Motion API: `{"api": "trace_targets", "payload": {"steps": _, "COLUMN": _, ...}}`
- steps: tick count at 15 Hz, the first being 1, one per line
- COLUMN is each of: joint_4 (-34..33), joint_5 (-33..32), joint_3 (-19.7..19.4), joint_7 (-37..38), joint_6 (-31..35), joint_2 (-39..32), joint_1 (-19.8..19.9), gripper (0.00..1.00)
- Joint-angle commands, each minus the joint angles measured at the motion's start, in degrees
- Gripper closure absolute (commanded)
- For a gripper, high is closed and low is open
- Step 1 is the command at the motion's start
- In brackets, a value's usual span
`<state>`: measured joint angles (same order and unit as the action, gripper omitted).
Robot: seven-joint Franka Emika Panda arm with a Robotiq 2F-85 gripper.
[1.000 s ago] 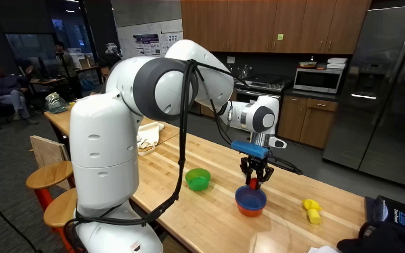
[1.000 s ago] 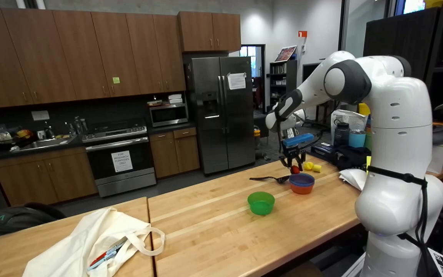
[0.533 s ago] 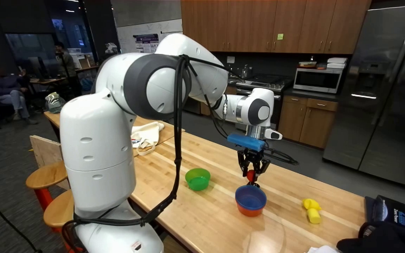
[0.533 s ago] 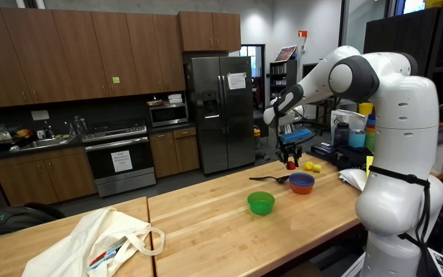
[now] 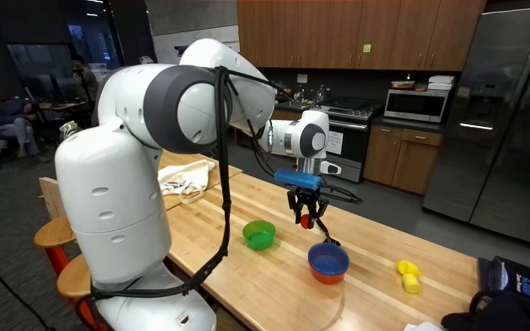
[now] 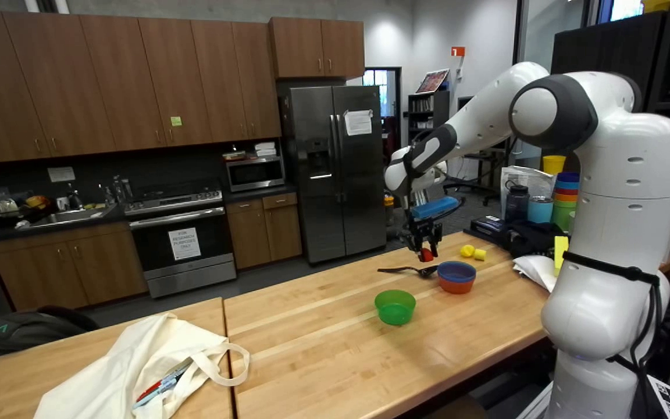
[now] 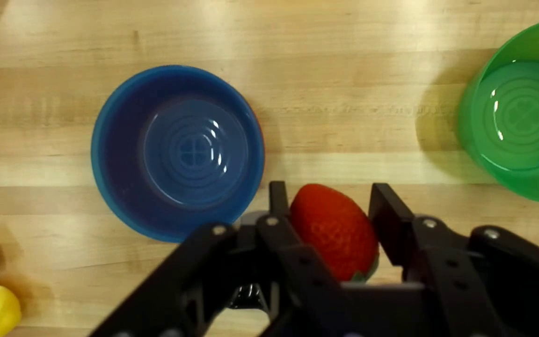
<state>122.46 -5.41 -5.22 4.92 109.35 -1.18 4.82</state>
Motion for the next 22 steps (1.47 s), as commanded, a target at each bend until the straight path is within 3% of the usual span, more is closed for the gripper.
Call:
{"api": "trace_targets", "payload": {"steps": 1, "joint_4": 2.98, "joint_5": -0.73, "joint_3": 0.5, "joint_7": -0.45, "joint_6": 0.86, "joint_2": 2.41, "joint_1": -0.34, "gripper": 0.78}}
{"api": "trace_targets", "payload": {"steps": 15, "joint_4": 5.78, "joint_5": -1.32, "joint_3": 2.6, "joint_7": -0.26, "joint_6": 0.82, "joint_2": 9.43, "joint_1": -1.68, "gripper": 0.78}}
{"api": "trace_targets", "payload": {"steps": 22, "joint_4": 12.19, "joint_5": -5.74, "joint_3": 6.06, "joint_7": 1.64, "joint_6": 1.28, "joint_2": 11.58, "joint_1": -3.59, "gripper": 0.78}}
